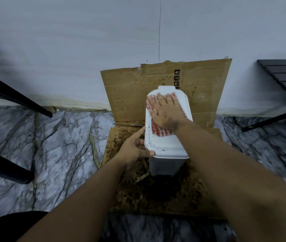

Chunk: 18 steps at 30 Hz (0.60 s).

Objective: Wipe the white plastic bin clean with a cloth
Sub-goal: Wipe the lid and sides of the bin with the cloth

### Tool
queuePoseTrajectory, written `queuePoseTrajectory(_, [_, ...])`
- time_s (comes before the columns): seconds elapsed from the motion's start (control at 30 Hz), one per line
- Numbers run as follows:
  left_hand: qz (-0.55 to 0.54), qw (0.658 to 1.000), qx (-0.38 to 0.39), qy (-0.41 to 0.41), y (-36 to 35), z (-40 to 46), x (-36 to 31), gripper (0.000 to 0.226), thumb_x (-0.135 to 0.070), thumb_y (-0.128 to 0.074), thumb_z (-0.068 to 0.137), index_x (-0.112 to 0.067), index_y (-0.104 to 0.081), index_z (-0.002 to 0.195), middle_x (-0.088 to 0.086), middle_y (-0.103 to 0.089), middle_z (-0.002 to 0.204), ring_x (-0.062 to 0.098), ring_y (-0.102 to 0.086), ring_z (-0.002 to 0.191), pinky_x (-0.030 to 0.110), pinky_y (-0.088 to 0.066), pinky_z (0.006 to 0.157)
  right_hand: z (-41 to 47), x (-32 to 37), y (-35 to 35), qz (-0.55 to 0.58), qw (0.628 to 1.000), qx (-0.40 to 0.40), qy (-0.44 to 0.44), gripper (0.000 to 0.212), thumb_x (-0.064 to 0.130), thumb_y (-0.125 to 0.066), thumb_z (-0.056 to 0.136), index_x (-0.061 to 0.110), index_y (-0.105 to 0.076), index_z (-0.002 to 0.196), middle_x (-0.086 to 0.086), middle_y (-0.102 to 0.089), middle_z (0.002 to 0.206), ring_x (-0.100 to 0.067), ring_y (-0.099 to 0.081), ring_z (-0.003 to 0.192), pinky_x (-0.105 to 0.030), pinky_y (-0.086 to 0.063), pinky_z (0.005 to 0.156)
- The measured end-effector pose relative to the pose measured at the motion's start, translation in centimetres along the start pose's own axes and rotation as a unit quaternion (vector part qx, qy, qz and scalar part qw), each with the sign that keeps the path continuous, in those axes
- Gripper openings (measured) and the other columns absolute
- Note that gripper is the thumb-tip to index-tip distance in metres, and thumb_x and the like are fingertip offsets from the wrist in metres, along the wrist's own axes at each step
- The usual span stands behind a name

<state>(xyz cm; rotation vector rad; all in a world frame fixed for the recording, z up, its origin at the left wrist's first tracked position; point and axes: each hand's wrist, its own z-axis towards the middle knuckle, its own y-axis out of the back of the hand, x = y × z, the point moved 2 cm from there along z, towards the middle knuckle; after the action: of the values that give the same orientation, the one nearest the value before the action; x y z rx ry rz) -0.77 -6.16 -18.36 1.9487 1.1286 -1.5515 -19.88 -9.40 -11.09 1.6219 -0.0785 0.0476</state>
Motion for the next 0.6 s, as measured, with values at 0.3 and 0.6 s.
queuePoseTrajectory(0.3, [-0.035,0.999,0.025,0.001,-0.9,-0.8,-0.1,0.099,0.017,-0.078,0.074,-0.024,-0.039,0.155,0.016,-0.073,0.1,0.029,-0.072,0.097,0.042,-0.061,0.078,-8.7,1.1,-1.7,-0.05,0.989,-0.035,0.133,0.067,0.06,-0.013,0.1,0.028,-0.008,0.159,-0.002,-0.005,0.166,-0.023,0.0,0.154,-0.05,0.0,0.123])
queuePoseTrajectory(0.6, [-0.075,0.997,0.005,0.012,-0.7,-0.6,0.0,0.104,0.023,-0.073,0.071,-0.024,-0.037,0.156,0.022,-0.072,0.113,0.036,-0.07,0.108,0.046,-0.062,0.081,-3.4,-0.3,-1.0,0.024,0.998,-0.004,-0.057,0.068,0.055,-0.016,0.101,0.022,0.0,0.159,-0.009,0.003,0.166,-0.037,0.007,0.152,-0.052,0.007,0.122])
